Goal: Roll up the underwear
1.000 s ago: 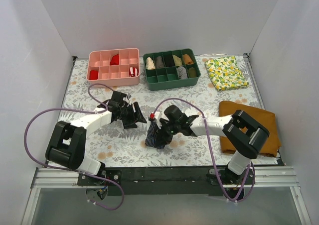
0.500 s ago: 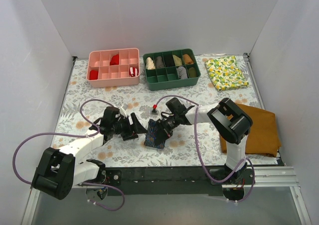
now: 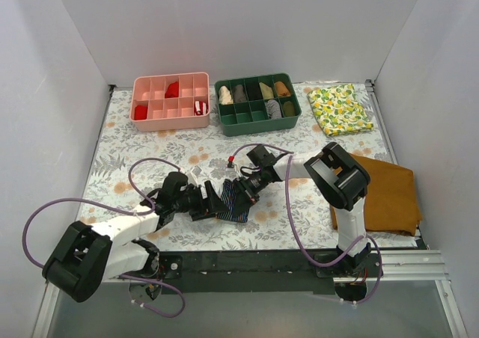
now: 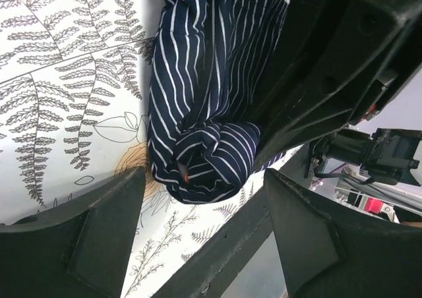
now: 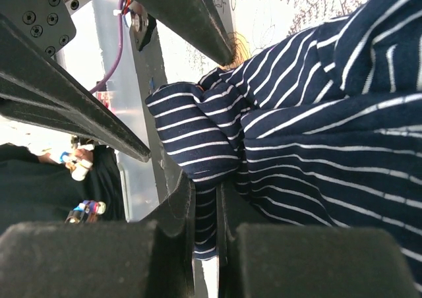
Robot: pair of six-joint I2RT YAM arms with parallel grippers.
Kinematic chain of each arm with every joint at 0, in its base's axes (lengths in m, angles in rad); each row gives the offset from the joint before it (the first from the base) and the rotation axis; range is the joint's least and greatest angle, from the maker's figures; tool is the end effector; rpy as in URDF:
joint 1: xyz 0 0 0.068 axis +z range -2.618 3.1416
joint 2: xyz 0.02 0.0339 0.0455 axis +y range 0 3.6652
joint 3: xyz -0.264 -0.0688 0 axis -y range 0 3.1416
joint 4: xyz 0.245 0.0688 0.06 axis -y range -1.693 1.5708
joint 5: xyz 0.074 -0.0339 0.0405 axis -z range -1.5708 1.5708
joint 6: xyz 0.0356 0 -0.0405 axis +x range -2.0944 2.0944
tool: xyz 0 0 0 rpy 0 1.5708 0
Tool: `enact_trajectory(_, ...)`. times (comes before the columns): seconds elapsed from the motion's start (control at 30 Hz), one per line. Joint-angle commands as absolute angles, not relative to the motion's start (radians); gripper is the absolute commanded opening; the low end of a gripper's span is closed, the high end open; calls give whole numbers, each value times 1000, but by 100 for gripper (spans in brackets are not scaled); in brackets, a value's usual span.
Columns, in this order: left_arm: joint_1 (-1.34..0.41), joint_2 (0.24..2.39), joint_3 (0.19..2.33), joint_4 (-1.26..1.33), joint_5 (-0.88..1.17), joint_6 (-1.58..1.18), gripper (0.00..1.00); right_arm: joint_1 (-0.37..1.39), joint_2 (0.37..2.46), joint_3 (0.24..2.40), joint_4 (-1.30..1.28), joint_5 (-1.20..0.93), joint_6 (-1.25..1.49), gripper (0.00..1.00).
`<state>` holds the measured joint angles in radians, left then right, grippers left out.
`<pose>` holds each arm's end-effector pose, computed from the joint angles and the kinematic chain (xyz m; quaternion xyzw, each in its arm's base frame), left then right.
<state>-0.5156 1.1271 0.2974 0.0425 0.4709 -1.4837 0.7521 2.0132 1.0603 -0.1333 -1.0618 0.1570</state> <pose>0.1582 -0.1082 0.1368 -0.3394 0.8369 -0.4289 0.0193 0.2463 0.2730 0.1063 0.3616 -0.7648 -0.5325 0.0299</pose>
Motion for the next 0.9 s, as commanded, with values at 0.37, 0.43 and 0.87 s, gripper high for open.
enact_trajectory(0.37,-520,1229,230,215,408,-1486,43,744,2056,1117,-256,-1054,97,1)
enact_trajectory(0.43,-520,1232,235,216,407,-1486,38,744,2059,1117,-256,-1054,100,1)
enact_trajectory(0.87,-522,1353,379,83,391,-1442,0,808,1872,1014,-163,-626,153,30)
